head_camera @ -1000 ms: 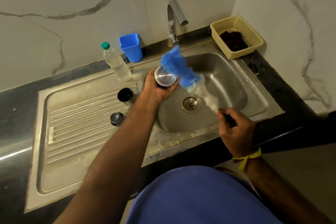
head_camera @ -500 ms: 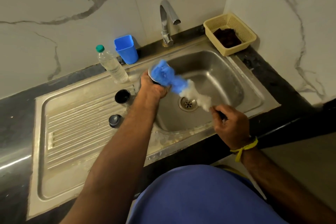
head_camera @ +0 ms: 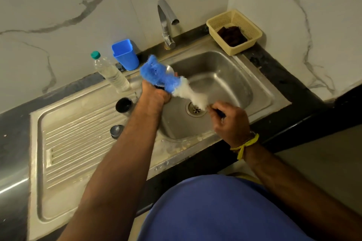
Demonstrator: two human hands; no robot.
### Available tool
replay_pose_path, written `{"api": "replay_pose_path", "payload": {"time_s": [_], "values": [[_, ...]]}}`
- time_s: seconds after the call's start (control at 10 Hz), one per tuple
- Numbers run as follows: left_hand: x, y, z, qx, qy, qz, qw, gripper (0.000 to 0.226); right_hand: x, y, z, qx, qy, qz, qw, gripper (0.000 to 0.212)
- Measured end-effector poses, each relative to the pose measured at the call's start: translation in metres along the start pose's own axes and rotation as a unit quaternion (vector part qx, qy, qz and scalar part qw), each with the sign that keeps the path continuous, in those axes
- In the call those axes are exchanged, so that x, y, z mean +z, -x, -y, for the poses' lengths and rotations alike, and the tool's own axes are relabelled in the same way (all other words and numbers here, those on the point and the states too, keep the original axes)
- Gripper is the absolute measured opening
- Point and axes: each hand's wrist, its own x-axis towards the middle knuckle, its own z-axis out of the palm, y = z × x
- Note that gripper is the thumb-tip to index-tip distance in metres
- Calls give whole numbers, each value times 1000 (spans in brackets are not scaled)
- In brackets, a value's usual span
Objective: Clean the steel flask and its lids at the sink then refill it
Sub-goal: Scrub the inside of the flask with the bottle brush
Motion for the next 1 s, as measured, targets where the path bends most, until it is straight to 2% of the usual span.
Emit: {"api": "replay_pose_path", "payload": {"time_s": [0.1, 0.2, 0.3, 0.4, 0.5, 0.6, 0.7, 0.8, 0.9, 1.0], "values": [[-4, -11, -3, -115, 85, -20, 990, 49, -8, 2, -11, 49, -19, -22, 998, 19], [-10, -21, 2, -99, 31, 77, 992, 50, -5, 2, -7, 26, -32, -2, 999, 20], [-13, -12, 2, 26, 14, 96, 995, 47, -8, 7, -3, -17, -20, 2, 1000, 16], [-15, -18, 4, -78, 40, 36, 995, 37, -12, 14, -11, 29, -44, -16, 998, 18], [-16, -4, 5, 16, 21, -31, 999, 32, -11, 23, -11, -9, -38, 32, 999, 13], [-28, 1, 13, -59, 52, -10, 997, 29, -18, 28, -15, 33, -45, 15, 998, 12], [-46, 11, 17, -50, 46, 29, 997, 62, -27, 26, -21, 152, -62, -51, 985, 15], [-62, 17, 27, 25, -111, 18, 993, 60, -30, 18, -20, 170, -66, -62, 981, 18], [-76, 23, 35, 88, -222, 56, 969, 73, -24, 3, -13, 131, -85, -21, 988, 19], [-88, 29, 44, 111, -271, 62, 954, 78, -17, -9, -1, 95, -114, 3, 989, 19]]}}
